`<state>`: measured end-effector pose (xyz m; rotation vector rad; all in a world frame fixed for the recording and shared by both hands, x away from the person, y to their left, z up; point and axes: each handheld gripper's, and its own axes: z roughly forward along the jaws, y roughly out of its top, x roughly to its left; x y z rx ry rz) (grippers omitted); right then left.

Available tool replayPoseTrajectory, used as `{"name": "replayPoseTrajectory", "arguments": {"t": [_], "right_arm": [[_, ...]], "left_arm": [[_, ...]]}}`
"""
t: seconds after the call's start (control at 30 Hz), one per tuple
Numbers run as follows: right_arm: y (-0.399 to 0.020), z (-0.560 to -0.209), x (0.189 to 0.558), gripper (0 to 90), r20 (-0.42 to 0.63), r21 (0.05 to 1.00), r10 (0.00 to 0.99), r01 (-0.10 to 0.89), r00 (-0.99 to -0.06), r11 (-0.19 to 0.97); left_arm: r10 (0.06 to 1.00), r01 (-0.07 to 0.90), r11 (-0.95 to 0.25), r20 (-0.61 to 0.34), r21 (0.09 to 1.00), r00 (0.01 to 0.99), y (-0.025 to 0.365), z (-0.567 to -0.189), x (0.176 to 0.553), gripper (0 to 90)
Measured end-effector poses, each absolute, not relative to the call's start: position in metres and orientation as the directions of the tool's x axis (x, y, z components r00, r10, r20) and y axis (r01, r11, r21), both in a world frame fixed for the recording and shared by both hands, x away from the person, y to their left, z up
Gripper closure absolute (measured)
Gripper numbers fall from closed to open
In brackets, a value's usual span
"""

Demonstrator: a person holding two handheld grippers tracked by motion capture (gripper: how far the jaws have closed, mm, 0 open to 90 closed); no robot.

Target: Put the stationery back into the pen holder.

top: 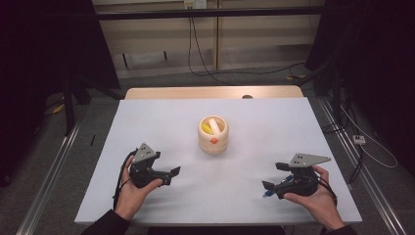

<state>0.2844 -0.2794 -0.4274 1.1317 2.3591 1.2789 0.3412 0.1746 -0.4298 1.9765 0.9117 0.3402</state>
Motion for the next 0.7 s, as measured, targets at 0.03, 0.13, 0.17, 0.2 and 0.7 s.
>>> {"name": "replayPoseTrajectory", "arguments": {"t": [0.03, 0.13, 0.17, 0.2, 0.7], "right_arm": [[-0.279, -0.428, 0.285, 16.7, 0.157, 0.786, 0.72, 0.527, -0.676, 0.323], [-0.278, -0.43, 0.284, 22.8, 0.177, 0.783, 0.72, 0.539, -0.671, 0.31], [-0.277, -0.431, 0.284, 24.9, 0.176, 0.782, 0.718, 0.539, -0.673, 0.313], [-0.276, -0.431, 0.283, 27.2, 0.178, 0.778, 0.716, 0.542, -0.675, 0.318], [-0.284, -0.42, 0.285, 77.2, 0.159, 0.719, 0.666, 0.548, -0.729, 0.428]], "left_arm": [[0.712, 0.469, -0.316, -0.121, 0.824, 0.692, 0.175, -0.433, 0.337, 6.3], [0.706, 0.471, -0.323, -0.122, 0.821, 0.697, 0.175, -0.441, 0.326, 6.9], [0.704, 0.472, -0.325, -0.123, 0.82, 0.699, 0.175, -0.443, 0.325, 7.0], [0.706, 0.469, -0.324, -0.12, 0.821, 0.698, 0.175, -0.445, 0.323, 7.0], [0.696, 0.443, -0.332, -0.101, 0.833, 0.711, 0.175, -0.445, 0.326, 5.8]]}}
